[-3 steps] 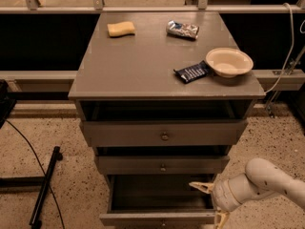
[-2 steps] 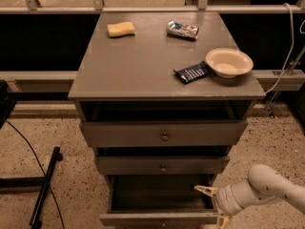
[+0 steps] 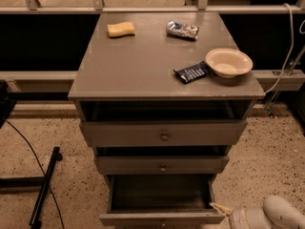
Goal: Close bottom drawer
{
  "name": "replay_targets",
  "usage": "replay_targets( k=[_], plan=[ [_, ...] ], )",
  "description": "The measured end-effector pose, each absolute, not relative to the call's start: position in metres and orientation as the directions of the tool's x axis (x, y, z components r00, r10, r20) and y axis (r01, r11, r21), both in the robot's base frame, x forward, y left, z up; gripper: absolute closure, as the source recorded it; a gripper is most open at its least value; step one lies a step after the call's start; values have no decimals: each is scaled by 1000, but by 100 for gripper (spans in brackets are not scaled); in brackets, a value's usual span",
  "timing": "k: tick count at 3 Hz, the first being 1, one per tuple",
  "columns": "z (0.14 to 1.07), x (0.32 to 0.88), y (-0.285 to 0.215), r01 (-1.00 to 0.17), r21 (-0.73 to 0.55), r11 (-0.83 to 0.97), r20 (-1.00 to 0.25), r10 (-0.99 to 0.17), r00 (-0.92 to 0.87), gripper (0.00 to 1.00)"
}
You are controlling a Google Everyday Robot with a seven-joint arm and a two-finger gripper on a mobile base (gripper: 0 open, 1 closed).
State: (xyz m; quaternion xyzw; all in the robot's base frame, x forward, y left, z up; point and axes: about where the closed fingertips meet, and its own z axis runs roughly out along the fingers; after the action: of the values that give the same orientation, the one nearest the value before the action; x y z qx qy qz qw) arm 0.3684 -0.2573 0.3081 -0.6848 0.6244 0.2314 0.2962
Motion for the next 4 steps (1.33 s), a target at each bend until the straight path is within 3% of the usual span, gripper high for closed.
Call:
replay_targets(
  k=[2,4],
  plan=[
    [220,381,-260,-990,-144,1,-698,-709,102,0],
    [200,391,-243,-981,-194,26,-756,-641,132,41]
  ],
)
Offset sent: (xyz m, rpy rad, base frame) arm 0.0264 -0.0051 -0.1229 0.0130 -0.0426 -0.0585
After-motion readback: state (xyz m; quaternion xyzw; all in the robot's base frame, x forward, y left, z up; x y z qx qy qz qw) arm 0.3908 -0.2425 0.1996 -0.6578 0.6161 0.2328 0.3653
